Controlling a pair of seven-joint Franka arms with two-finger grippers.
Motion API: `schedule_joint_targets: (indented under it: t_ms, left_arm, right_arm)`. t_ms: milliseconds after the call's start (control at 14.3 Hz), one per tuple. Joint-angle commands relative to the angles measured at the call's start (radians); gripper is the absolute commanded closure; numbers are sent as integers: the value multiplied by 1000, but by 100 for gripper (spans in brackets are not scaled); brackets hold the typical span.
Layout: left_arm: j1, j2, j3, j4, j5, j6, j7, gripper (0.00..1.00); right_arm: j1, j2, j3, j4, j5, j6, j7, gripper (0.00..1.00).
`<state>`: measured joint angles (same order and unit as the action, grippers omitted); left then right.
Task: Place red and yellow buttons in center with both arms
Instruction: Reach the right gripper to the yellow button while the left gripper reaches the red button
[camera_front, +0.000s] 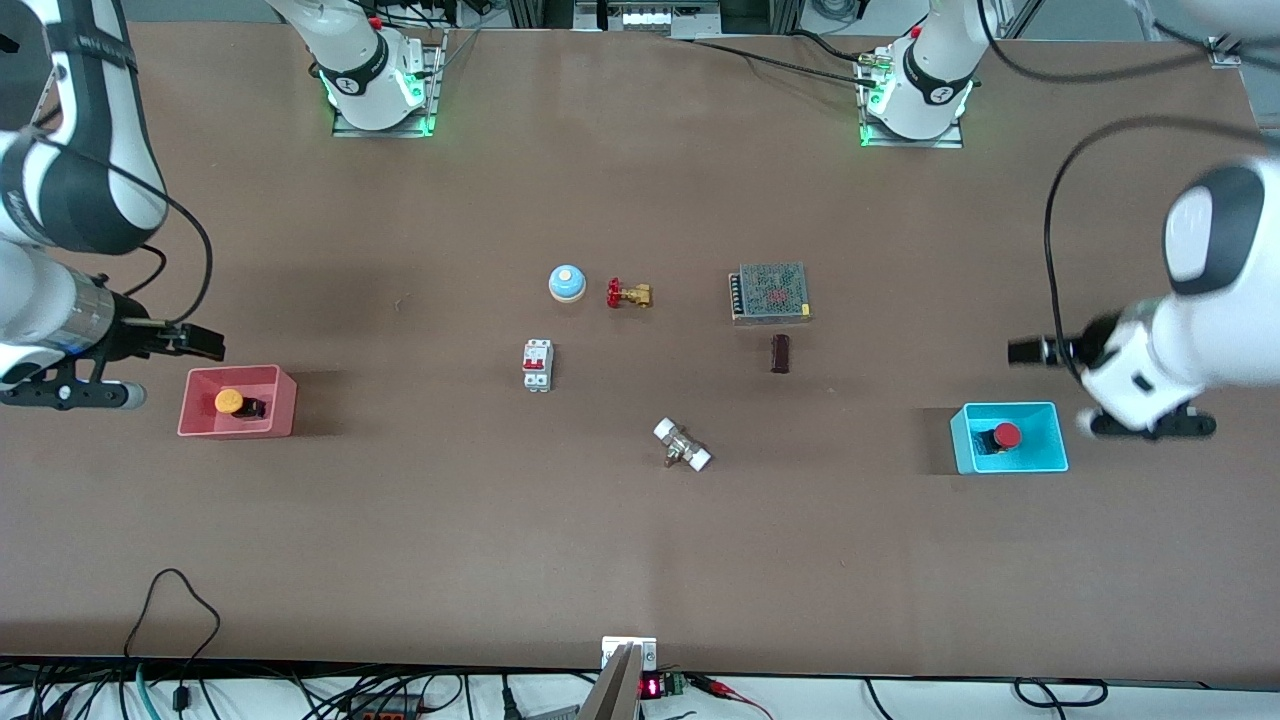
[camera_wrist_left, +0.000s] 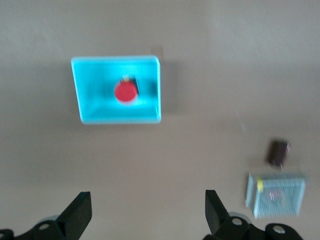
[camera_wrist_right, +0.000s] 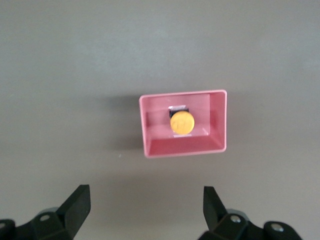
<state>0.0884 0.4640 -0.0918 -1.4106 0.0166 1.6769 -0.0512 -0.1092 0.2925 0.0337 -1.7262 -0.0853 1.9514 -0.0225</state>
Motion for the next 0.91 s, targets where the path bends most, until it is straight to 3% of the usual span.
schedule_joint_targets:
  t_ms: [0,419,837]
  left_arm:
    - [27,71,-2,-13,9,134,14,0]
    - [34,117,4,-175,91,421,8,0]
    - [50,131,3,-287,89,592,2,3]
  right_arm:
    - [-37,46,9,-38,-8,119,-63,0]
    - [-58,155,12,-41,-82,257,-129,0]
    - [-83,232,11,-46,-93,346,-151,0]
